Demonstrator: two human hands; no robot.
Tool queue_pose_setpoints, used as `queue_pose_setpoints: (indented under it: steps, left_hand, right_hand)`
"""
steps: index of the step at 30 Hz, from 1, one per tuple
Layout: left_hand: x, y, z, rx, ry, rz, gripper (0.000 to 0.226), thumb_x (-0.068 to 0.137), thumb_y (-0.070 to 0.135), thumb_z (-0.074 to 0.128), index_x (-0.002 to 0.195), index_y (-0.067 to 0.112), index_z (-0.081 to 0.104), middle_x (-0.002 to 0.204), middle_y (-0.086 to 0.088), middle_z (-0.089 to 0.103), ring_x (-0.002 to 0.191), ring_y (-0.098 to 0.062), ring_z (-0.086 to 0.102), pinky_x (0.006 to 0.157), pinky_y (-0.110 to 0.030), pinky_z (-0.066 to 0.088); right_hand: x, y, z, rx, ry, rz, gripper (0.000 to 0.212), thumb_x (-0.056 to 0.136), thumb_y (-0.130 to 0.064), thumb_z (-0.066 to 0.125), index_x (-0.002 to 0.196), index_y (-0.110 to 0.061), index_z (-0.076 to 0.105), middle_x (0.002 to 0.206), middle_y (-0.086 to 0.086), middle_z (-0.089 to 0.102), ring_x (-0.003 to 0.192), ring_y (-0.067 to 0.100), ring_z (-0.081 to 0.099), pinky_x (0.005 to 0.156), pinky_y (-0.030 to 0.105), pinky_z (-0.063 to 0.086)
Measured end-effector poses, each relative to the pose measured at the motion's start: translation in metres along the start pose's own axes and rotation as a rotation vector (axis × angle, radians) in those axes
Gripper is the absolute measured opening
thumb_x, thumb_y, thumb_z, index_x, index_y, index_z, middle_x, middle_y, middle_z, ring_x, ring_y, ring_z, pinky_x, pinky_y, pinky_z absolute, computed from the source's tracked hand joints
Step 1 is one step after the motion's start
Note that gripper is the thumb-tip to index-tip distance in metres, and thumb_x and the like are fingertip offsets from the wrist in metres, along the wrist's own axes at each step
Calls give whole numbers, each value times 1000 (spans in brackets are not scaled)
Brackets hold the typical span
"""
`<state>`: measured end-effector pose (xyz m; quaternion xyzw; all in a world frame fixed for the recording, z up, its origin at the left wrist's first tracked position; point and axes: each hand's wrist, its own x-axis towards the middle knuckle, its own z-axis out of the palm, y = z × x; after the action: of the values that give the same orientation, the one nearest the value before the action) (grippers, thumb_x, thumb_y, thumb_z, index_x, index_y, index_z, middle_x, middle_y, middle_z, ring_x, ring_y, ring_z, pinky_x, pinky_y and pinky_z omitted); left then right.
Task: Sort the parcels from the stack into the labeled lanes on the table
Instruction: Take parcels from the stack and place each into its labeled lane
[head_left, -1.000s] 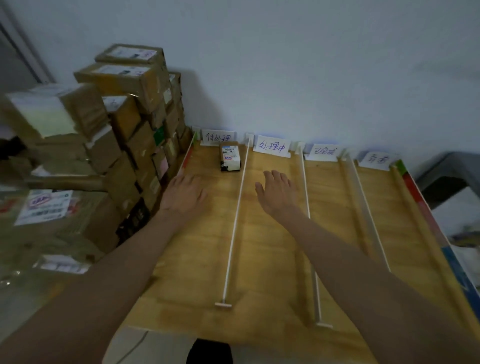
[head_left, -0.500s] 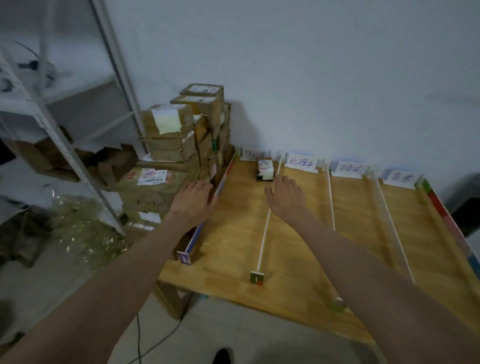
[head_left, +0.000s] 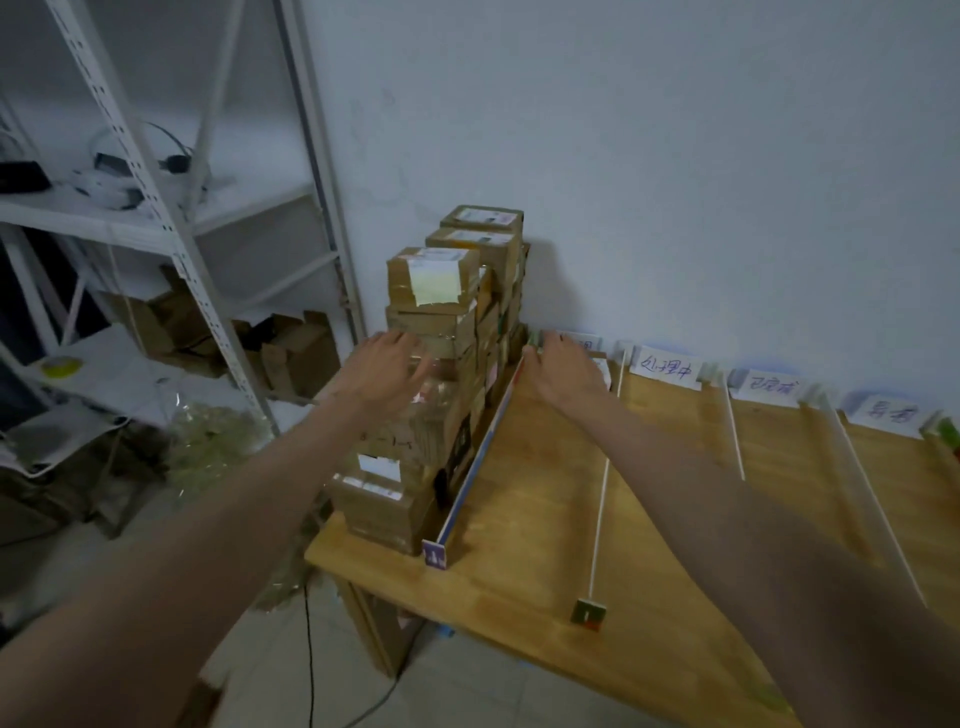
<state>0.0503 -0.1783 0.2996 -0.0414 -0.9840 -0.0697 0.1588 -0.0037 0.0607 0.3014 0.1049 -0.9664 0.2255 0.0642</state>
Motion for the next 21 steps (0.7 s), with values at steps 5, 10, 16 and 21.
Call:
queue_pose_setpoints:
  steps: [5, 10, 16, 21]
  left_hand:
    - [59, -52, -23, -176, 25, -171, 56, 102, 49, 28, 135, 9, 49, 134, -11, 52, 116, -27, 53, 97, -45, 46]
    - [118, -75, -31, -391, 13, -318, 62, 102, 53, 24, 115, 3, 58, 118, -19, 60, 103, -33, 58, 94, -47, 48]
    - [147, -74, -18, -494, -69, -332, 62, 104, 52, 21, 118, 4, 58, 106, -10, 58, 94, -24, 54, 79, -34, 38]
    - [149, -69, -10, -523, -130, -312, 53, 105, 46, 27, 121, 5, 56, 109, -8, 56, 95, -22, 52, 77, -33, 38]
  right_hand:
    - [62, -46, -13, 132, 38, 14, 48, 105, -39, 31, 119, 0, 56, 117, 20, 61, 110, 36, 58, 84, 37, 45]
    - [112, -78, -18, 239, -31, 118, 55, 104, -50, 24, 95, -7, 58, 113, 20, 64, 101, 33, 61, 87, 37, 47]
    - [137, -95, -9, 335, -112, 223, 64, 104, -54, 22, 105, -2, 60, 117, 17, 64, 109, 33, 62, 98, 41, 50]
    - [137, -102, -8, 443, -150, 254, 57, 105, -46, 29, 130, -2, 57, 120, 14, 65, 100, 29, 67, 89, 38, 58]
